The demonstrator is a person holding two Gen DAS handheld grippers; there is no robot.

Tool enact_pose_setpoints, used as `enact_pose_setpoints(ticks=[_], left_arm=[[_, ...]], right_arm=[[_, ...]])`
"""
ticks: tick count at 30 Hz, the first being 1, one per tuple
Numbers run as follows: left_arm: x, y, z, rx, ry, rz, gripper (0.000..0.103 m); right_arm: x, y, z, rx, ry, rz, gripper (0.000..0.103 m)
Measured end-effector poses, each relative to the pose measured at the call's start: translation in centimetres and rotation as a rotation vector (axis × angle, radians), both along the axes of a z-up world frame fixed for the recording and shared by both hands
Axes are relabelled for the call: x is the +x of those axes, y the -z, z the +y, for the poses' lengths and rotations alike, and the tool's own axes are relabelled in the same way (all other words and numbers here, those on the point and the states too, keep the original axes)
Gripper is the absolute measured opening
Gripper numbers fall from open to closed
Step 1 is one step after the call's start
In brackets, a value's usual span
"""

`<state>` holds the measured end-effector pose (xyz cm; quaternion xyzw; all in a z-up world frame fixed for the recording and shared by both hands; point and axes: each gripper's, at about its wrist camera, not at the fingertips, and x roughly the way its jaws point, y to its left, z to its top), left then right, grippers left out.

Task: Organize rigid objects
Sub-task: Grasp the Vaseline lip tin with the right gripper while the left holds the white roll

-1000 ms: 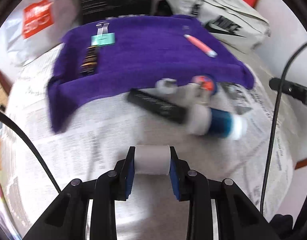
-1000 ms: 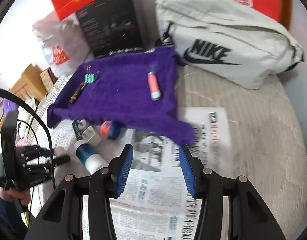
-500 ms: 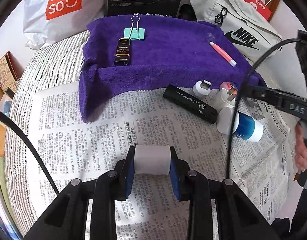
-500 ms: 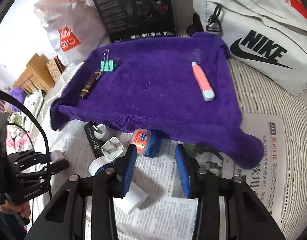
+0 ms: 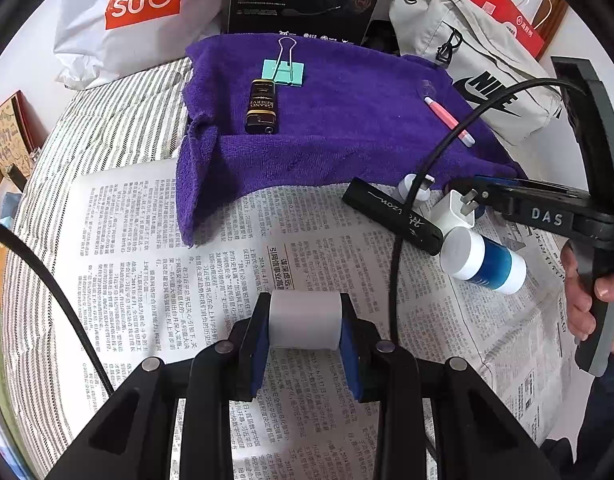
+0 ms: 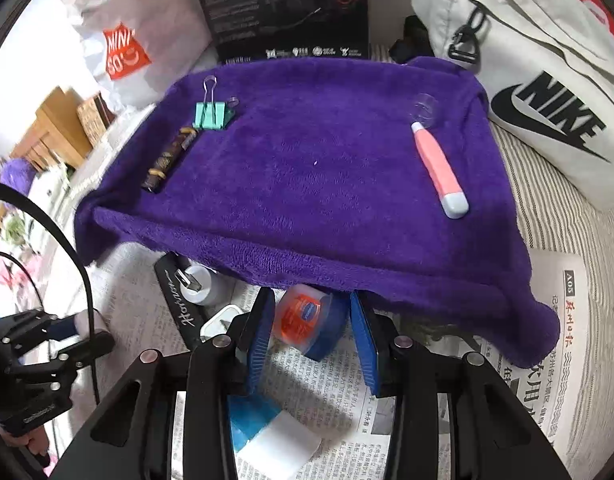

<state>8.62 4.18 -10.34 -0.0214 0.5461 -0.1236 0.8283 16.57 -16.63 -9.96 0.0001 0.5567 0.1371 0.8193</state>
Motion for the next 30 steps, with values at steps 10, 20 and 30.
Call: enact_pose_setpoints(ticks=[10,20,30], left_arm=[[-0.1,-0.1,0.1,-0.002,-0.001,-0.003,0.03],[-0.1,-0.1,0.0,0.002,-0.008,-0.007,0.03],[-0.1,-0.1,-0.1,0.01,-0.002,-0.007,0.03]], right_arm=[[-1.7,-0.4,-2.2,-0.074,-0.05,-0.018,0.04],[-4.2,-0.3,-6.2,-0.093,-0.023,-0.007,0.041],[-6.8,0.4,-5.9,-0.173,0.003,-0.04,0.05]])
